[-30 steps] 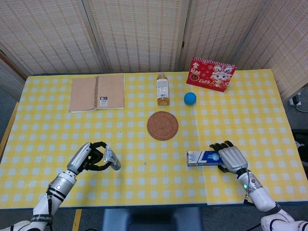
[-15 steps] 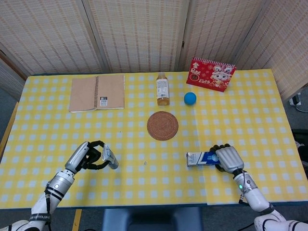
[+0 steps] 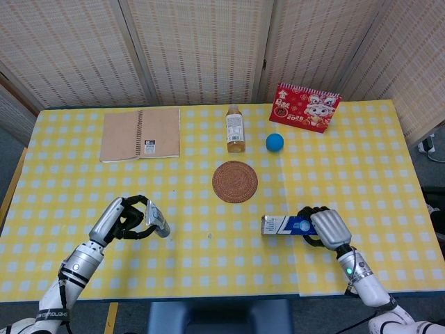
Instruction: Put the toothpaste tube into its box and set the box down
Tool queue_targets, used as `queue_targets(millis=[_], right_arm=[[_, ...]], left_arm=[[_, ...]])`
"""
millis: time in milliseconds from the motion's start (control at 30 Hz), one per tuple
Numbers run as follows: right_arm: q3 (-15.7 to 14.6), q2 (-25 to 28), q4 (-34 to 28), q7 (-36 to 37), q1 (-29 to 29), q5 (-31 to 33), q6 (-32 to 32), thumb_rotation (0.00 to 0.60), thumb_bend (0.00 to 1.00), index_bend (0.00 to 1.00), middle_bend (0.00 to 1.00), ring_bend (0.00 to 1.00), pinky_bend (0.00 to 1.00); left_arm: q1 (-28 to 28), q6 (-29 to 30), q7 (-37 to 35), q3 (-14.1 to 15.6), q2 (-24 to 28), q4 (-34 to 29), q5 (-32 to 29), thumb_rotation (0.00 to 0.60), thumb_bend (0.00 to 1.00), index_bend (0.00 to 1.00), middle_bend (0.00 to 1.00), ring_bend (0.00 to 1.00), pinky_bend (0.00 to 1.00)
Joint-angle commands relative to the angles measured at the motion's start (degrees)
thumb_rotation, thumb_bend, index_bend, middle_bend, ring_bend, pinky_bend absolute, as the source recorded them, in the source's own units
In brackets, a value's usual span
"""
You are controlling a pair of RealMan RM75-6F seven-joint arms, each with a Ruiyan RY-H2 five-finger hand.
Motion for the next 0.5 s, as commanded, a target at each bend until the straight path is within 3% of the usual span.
queue_targets(millis=[33,333,500], right_arm=[[0.1,-1.1,1.8,11.5,-0.8,-5.2,5.5,0.600,0.35,0.41,0.36,0.38,0.36],[1.9,-6.2,5.4,37.4,-0.3,-8.0,11.1,0.600,0.35,0.41,0.36,0.38,0.37],[2.8,-8.9,7.2,43.3,1.7,-7.2,8.9,0.600,0.35,0.41,0.36,0.38,0.37]], left_arm=[[-0.4,0.5,-0.8,-1.8,1.8,-2.6,-1.4,0.600,0.77,0.82,1.00,1.00,1.00],[-1.7,0.7,-4.2,-6.6,6.0,-7.3,-5.1,0.600,0.77,0.82,1.00,1.00,1.00],[-3.3,1.4,-3.0,-8.7,7.2,-10.0,-7.7,0.600,0.77,0.82,1.00,1.00,1.00]])
